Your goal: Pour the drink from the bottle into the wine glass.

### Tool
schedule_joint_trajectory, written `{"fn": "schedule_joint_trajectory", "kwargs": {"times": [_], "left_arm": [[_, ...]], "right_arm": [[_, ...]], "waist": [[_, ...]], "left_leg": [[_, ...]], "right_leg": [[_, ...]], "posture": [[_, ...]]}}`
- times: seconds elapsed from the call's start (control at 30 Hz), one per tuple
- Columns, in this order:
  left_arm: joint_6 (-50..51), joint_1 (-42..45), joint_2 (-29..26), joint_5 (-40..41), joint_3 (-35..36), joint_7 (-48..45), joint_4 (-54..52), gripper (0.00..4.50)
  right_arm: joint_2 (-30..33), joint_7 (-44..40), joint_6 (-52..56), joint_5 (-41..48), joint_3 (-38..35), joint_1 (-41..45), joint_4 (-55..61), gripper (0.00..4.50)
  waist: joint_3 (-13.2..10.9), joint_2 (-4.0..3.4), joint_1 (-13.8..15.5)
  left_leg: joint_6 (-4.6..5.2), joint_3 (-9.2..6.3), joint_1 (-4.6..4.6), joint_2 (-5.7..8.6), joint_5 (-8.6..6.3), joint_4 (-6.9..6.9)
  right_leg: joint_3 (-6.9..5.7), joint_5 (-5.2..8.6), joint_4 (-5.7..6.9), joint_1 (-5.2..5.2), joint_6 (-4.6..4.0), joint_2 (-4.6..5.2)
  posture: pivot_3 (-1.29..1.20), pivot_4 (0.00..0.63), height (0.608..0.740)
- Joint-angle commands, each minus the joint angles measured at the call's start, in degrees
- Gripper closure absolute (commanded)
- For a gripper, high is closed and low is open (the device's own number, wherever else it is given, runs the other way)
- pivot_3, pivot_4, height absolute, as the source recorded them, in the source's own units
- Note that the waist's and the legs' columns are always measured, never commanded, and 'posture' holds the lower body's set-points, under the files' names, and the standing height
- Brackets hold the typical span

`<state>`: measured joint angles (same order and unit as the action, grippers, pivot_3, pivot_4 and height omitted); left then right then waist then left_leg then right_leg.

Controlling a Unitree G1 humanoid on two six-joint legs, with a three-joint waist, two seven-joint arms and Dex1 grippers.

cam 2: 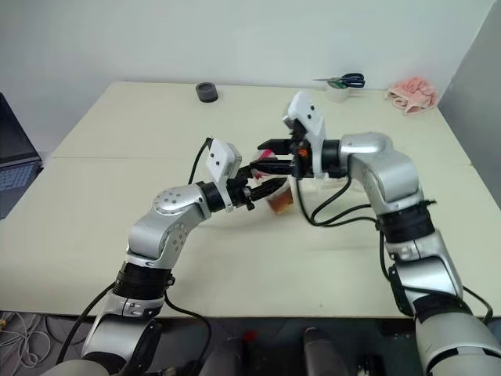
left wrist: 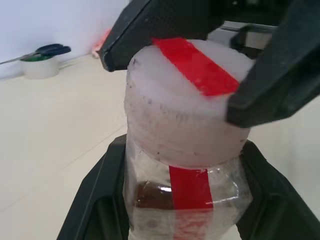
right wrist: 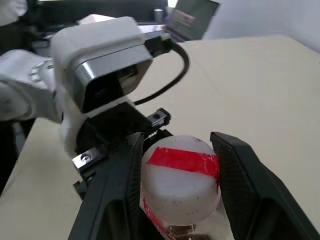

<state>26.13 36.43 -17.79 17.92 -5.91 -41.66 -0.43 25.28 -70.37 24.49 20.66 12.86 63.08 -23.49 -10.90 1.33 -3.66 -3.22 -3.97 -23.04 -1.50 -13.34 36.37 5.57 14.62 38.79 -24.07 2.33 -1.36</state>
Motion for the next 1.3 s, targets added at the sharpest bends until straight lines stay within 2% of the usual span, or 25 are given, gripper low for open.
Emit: {"fn": "schedule_joint_trajectory", "kwargs": {"times": [0.03, 0.27, 0.53, 0.7, 0.83, 1.0, 1.2, 1.3], "left_arm": [[0.03, 1.08, -1.03, 1.71, 2.00, -0.47, -3.81, 2.34], [0.89, -0.41, -1.68, 1.84, 2.50, 0.39, -5.44, 2.35], [0.69, -0.31, -1.42, 1.48, 2.20, 0.47, -4.69, 2.36], [0.67, -0.40, -1.29, 1.30, 2.33, 0.24, -4.53, 2.36], [0.62, 0.06, -1.43, 0.92, 2.42, 0.29, -3.68, 2.36], [0.89, 1.10, -1.46, 0.45, 1.91, 0.23, -2.83, 2.36], [1.17, 2.18, -1.47, 0.51, 1.42, -0.78, -2.45, 2.36], [1.17, 2.60, -1.43, 0.49, 1.25, -1.14, -2.24, 2.36]], "right_arm": [[1.56, -7.08, -10.40, -3.79, -0.51, 3.63, -11.00, 2.70], [1.54, -8.51, -14.40, -5.63, -1.04, 6.66, -18.74, 2.70], [2.03, -8.39, -11.67, -4.95, -3.02, 6.04, -15.46, 0.01], [3.51, -4.48, -5.75, -2.71, -6.11, 2.01, -4.48, 0.00], [4.25, 3.61, 4.16, -1.18, -7.64, -5.60, 13.90, 0.00], [2.03, 17.09, 18.19, 0.24, -8.63, -12.74, 33.61, 0.00], [-4.40, 34.05, 29.18, -2.34, -8.84, -14.83, 43.39, 0.00], [-6.15, 38.22, 30.11, -3.29, -8.27, -15.07, 44.09, 0.00]], "waist": [[0.00, 0.00, -0.13], [0.00, -0.01, -0.04], [-0.01, -0.02, 0.30], [-0.01, -0.02, 0.38], [-0.01, -0.02, 0.47], [-0.01, -0.02, 0.34], [-0.01, -0.02, 0.39], [-0.01, -0.02, 0.43]], "left_leg": [[0.00, 0.00, 0.01, -0.01, 0.00, 0.00], [-0.01, -0.03, 0.00, -0.01, 0.00, -0.03], [-0.01, -0.03, 0.00, 0.03, 0.00, 0.04], [-0.01, -0.06, -0.01, 0.01, 0.00, 0.02], [-0.02, -0.09, -0.04, 0.03, 0.01, 0.04], [-0.02, -0.11, -0.03, 0.02, 0.01, 0.06], [-0.02, -0.12, -0.04, 0.01, 0.01, 0.10], [-0.02, -0.11, -0.05, 0.02, 0.01, 0.12]], "right_leg": [[0.00, -0.04, 0.03, 0.00, -0.07, 0.00], [-0.01, -0.16, 0.08, -0.03, -0.27, 0.04], [-0.01, -0.16, 0.13, -0.02, -0.27, 0.07], [-0.03, -0.16, 0.14, -0.03, -0.27, 0.06], [-0.03, -0.16, 0.14, -0.03, -0.27, 0.10], [-0.03, -0.15, 0.20, -0.04, -0.26, 0.07], [-0.02, -0.12, 0.19, -0.03, -0.20, 0.02], [-0.03, -0.13, 0.16, -0.02, -0.22, 0.05]], "posture": [[0.00, 0.150, 0.740], [0.00, 0.150, 0.740], [0.00, 0.150, 0.740], [0.00, 0.150, 0.740], [0.00, 0.150, 0.740], [0.00, 0.150, 0.740], [0.00, 0.150, 0.740], [0.00, 0.150, 0.740]]}}
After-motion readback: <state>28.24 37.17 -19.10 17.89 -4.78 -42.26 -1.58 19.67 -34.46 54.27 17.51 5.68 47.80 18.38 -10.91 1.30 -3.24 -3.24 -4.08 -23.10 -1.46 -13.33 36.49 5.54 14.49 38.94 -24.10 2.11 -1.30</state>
